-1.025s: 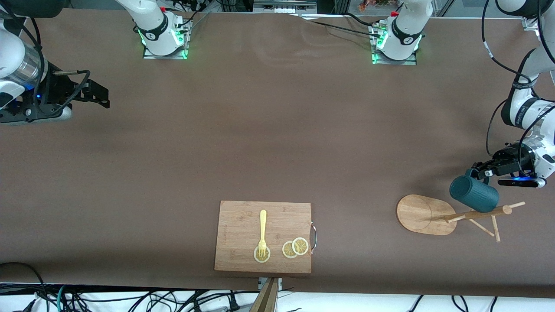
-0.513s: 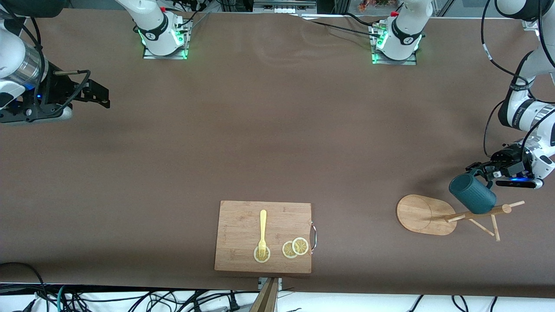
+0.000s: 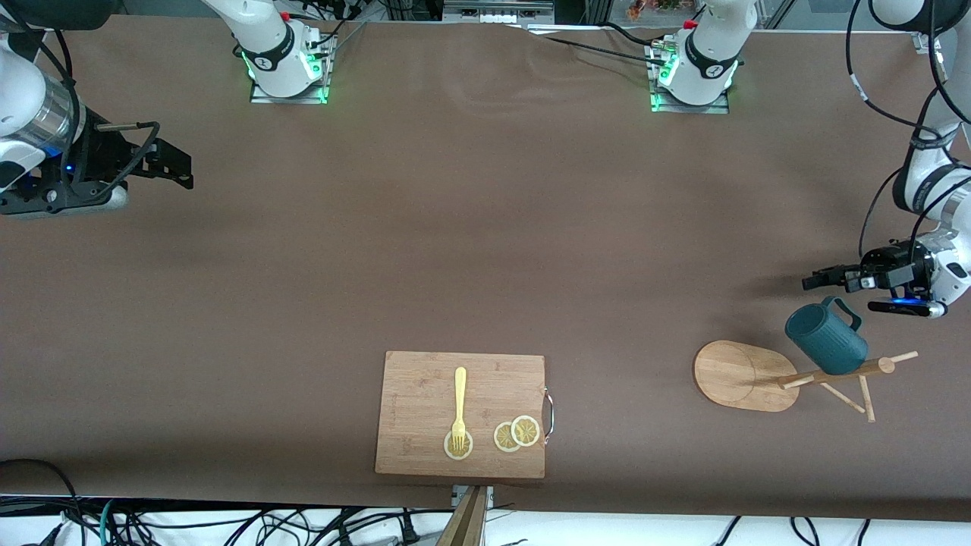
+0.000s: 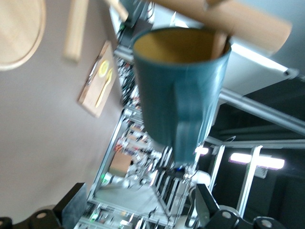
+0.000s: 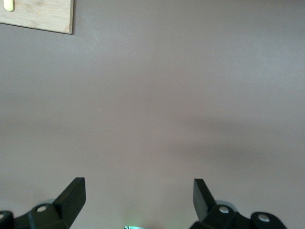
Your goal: Pass cup and hang on rack
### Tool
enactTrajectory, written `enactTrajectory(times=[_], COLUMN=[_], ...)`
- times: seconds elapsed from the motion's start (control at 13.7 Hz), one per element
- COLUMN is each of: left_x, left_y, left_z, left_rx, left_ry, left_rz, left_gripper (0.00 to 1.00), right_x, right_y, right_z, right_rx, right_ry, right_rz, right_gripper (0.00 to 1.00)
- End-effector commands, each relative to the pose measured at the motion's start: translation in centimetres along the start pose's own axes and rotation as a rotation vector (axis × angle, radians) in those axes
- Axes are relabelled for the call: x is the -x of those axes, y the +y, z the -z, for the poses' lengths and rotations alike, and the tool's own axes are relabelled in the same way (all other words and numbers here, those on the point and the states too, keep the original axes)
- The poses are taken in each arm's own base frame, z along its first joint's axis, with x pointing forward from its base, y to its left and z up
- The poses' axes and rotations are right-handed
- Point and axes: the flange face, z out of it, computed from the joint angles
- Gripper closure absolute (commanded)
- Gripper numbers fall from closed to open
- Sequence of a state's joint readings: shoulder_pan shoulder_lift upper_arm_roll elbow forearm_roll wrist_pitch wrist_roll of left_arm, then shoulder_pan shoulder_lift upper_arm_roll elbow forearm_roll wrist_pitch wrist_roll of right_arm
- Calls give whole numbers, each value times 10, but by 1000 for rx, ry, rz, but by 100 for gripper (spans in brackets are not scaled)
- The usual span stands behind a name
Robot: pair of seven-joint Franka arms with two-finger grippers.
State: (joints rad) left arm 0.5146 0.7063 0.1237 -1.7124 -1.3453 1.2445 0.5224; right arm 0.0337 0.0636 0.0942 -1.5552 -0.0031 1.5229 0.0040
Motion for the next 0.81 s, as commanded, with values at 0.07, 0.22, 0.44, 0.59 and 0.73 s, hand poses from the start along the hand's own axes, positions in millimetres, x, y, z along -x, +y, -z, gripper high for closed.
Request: enactTrajectory(times=[0.07, 0.22, 0.44, 0.59, 0.73], left_x=[37, 56, 63, 59, 58], left_y=[20, 24, 58, 108, 138], left_z=[21, 34, 46, 26, 10], left_rx=[-142, -233, -445, -624, -759], left_ry=[-126, -185, -240, -297, -322], left_rz=[4, 32, 17, -43, -61], left_gripper=[0, 0, 0, 0, 0], right_x=[6, 6, 6, 7, 6], right_y=[-4, -10, -11, -11, -10], right_z=[7, 8, 9, 9, 9], right_rx=[3, 5, 5, 5, 6], right_ry=[7, 12, 10, 9, 13], right_rz=[-11, 0, 2, 2, 3], right_gripper=[0, 0, 0, 0, 0])
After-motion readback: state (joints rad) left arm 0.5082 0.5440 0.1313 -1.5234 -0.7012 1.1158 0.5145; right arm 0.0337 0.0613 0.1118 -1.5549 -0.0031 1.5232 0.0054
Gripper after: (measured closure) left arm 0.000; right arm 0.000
